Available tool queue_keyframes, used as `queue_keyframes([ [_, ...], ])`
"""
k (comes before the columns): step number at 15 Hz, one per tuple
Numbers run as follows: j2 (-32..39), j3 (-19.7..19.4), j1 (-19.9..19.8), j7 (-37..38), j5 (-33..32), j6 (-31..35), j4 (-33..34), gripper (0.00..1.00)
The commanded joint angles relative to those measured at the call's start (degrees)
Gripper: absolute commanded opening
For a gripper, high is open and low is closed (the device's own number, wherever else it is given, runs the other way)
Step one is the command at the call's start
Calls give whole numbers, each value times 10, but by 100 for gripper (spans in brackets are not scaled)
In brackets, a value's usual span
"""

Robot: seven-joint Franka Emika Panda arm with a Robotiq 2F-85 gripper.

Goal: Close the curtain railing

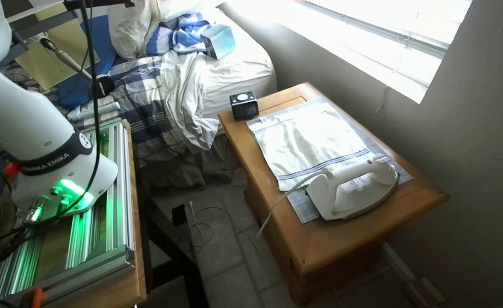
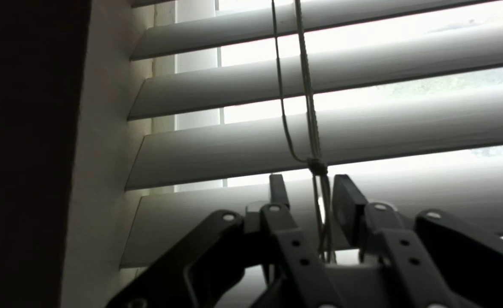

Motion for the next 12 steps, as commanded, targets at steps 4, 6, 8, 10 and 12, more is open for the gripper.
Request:
queue_keyframes([
  [4, 9, 2, -6, 6, 8, -54, 39, 0],
  [6, -3, -2, -4, 13, 4, -85, 33, 0],
  [8, -14, -5, -2, 18, 1, -115, 29, 0],
  [10, -27, -4, -1, 20, 2, -144, 22, 0],
  [12, -39, -2, -2, 21, 3, -175, 15, 0],
])
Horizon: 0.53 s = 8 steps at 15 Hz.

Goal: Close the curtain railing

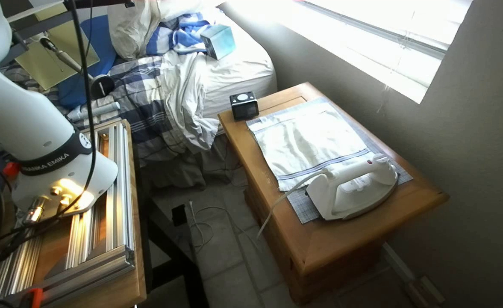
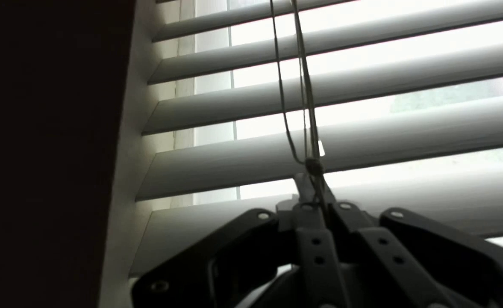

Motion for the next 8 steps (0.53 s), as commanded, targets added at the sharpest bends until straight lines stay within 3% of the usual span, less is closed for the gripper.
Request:
queue_keyframes([
  [1, -28, -2, 0, 11, 3, -62, -15, 0],
  [8, -32, 1, -2, 11, 6, -78, -14, 0],
])
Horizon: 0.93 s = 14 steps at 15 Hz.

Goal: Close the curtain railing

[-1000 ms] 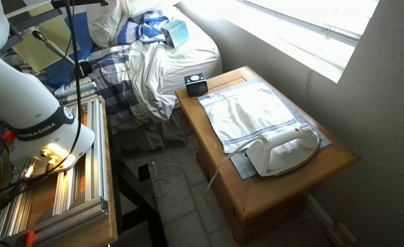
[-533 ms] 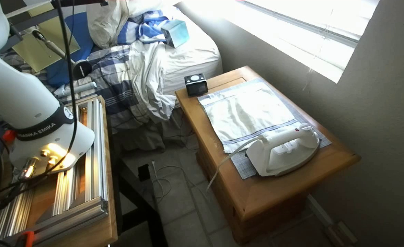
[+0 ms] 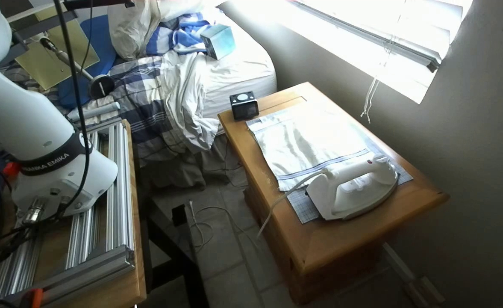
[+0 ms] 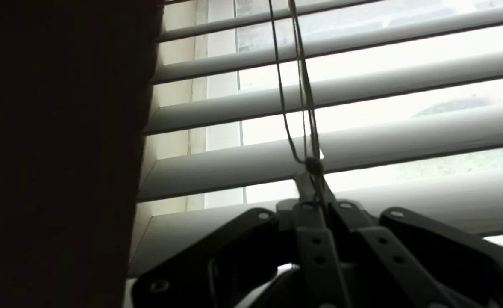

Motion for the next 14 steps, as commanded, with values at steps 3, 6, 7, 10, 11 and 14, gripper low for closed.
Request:
queue_keyframes([
  [3, -6, 2, -3, 8, 8, 1, -7, 29],
  [6, -3, 4, -4, 9, 11, 6, -3, 48],
  [7, -2, 5, -4, 9, 12, 8, -2, 55],
  [10, 0, 6, -5, 11, 13, 12, 0, 72],
  [11, 0, 6, -5, 12, 13, 14, 1, 70],
  [14, 4, 5, -4, 20, 13, 27, 6, 72],
])
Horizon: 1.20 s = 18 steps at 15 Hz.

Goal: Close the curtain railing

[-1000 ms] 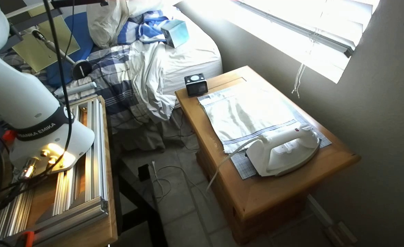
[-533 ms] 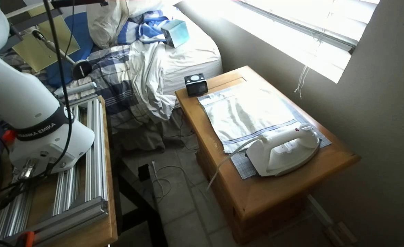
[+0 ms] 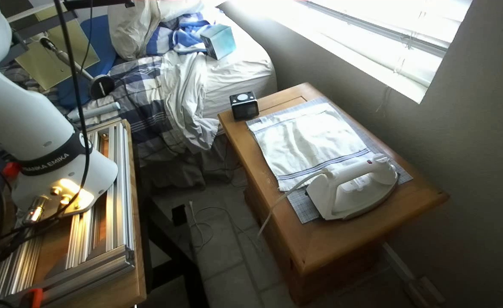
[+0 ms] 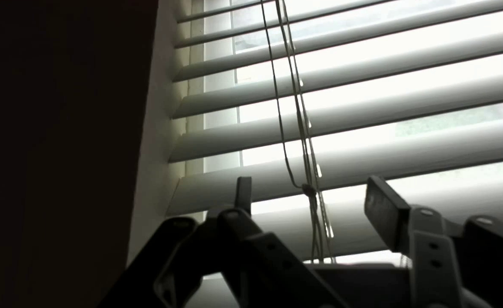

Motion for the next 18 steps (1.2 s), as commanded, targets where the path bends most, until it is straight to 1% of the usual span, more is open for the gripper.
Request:
queue_keyframes([
  [1, 5, 5, -4, 13, 13, 19, 6, 73],
  [3, 6, 5, -4, 19, 13, 22, 5, 56],
  [6, 6, 5, -4, 24, 12, 17, 3, 29],
  [10, 7, 7, -5, 27, 15, 21, 2, 2],
  [11, 8, 7, -6, 27, 15, 24, 1, 4],
  [12, 9, 9, -7, 27, 18, 28, 2, 11],
  [13, 10, 10, -7, 27, 19, 30, 2, 25],
  [14, 10, 11, -7, 26, 22, 32, 2, 35],
  [15, 11, 12, -7, 26, 24, 35, 2, 40],
  [17, 13, 12, -7, 24, 26, 38, 2, 53],
  [18, 14, 13, -7, 24, 28, 40, 2, 54],
])
